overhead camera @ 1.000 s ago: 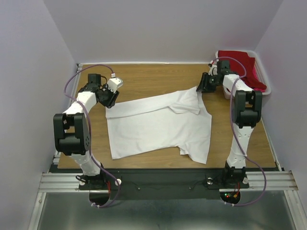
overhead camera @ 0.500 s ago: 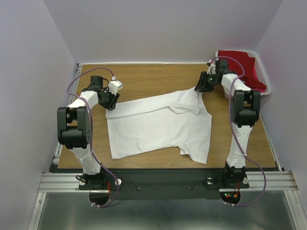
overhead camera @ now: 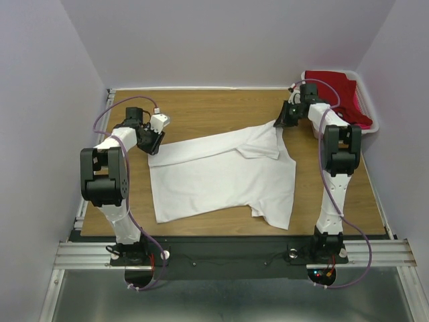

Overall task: Fold and stack the t-shirts
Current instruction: Fold the tshirt

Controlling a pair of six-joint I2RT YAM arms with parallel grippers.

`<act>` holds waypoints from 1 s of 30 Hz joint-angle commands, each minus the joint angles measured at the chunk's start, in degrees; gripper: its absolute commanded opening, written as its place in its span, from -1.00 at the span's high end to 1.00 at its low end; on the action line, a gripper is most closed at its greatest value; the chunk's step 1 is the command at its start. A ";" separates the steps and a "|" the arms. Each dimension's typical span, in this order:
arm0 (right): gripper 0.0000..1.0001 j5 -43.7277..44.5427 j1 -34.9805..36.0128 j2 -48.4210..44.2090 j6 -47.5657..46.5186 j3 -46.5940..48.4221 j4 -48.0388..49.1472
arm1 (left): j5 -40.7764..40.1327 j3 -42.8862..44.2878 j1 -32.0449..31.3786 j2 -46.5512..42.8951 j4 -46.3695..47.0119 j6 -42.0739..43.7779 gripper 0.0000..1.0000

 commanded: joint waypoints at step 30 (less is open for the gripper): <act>-0.21 4.34 0.51 -9.88 -0.22 -0.05 4.31 | 4.46 10.76 3.31 -1.57 -5.26 -1.10 0.00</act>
